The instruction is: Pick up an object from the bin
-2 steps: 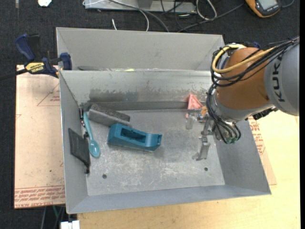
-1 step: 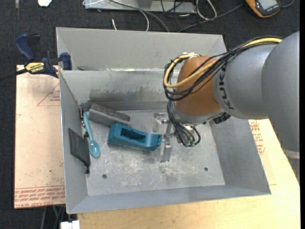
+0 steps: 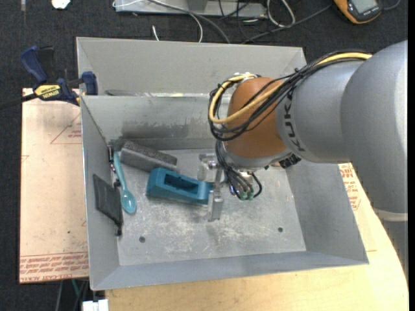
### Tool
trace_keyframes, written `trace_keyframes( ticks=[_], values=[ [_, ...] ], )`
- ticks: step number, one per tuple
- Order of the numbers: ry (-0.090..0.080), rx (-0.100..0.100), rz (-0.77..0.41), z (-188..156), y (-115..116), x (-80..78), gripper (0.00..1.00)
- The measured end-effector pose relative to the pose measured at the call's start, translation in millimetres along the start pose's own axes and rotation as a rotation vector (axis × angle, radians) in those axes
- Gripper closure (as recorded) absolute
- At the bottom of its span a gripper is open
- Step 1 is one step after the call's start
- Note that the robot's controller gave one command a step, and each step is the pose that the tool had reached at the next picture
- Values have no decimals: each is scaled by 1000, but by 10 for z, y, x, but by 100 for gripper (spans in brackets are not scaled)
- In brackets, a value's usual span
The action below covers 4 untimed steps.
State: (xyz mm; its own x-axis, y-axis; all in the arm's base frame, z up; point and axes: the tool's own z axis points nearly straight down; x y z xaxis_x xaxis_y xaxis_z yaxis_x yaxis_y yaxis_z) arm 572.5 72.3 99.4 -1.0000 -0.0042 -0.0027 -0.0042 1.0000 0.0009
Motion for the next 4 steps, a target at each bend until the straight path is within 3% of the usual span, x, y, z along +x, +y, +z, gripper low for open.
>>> trace_keyframes(
  ticks=[1, 2, 3, 4],
  values=[
    [-3, -3, 156, -5, 629, -142, 0],
    [-4, -1, 155, 219, 465, -143, 0],
    [-11, -3, 234, 274, 629, -134, 100],
    [-11, -2, 234, 274, 629, -134, 100]
  ],
)
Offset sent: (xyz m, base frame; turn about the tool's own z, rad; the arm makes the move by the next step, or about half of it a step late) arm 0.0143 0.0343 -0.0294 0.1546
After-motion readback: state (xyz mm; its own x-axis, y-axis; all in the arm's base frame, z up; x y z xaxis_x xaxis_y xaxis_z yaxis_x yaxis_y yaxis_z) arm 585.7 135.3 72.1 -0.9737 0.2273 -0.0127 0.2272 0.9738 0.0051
